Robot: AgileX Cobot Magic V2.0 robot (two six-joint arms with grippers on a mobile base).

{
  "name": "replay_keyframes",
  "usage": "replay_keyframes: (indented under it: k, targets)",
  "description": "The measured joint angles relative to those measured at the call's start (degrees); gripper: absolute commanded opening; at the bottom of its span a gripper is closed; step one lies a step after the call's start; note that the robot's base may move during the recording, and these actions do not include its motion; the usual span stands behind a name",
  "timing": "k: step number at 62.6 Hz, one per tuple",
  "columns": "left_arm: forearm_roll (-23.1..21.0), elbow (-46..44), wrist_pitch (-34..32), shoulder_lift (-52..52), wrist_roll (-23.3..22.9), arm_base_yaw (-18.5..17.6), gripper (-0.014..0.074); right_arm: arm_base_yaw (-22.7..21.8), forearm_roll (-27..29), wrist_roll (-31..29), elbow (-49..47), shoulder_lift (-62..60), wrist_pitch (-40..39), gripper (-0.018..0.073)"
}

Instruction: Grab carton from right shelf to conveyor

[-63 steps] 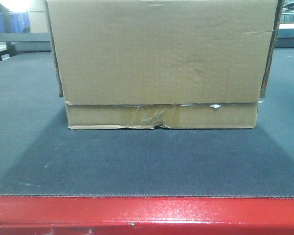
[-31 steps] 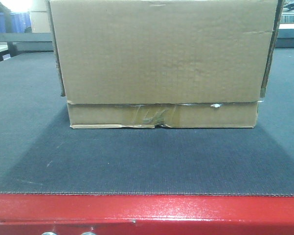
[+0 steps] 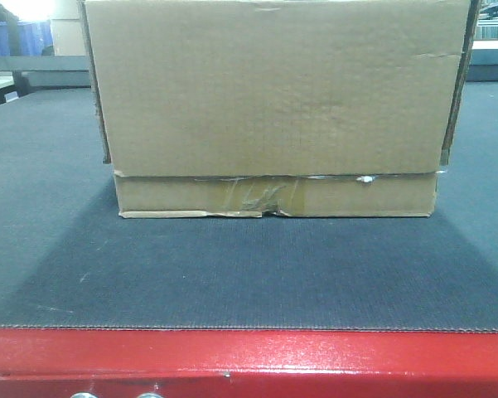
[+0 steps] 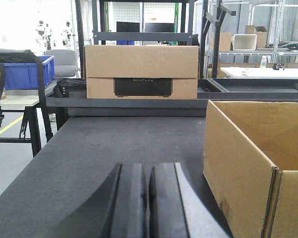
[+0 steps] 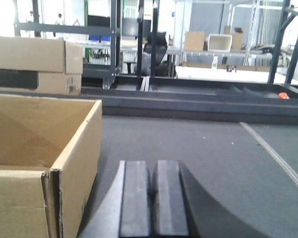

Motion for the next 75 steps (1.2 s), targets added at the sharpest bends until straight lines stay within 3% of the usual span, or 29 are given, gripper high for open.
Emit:
replay_keyframes:
  k: [49,60,75]
  targets:
    - [-0.5,0.0,0.0,0.0,0.1,0.1,0.0022,0.0,-0.1,0.0,0.0,-0.1,0.0,-0.0067]
    - [-7.6,1.6,0.6,-2.6,10.3,1.8,0.0022,0.0,-0.1,0.0,0.0,-0.1,0.0,-0.0067]
    - [-9.3,13.9,-2.4,-9.8,13.1,2.6,0.0022,0.0,-0.1,0.0,0.0,-0.1,0.0,-0.0067]
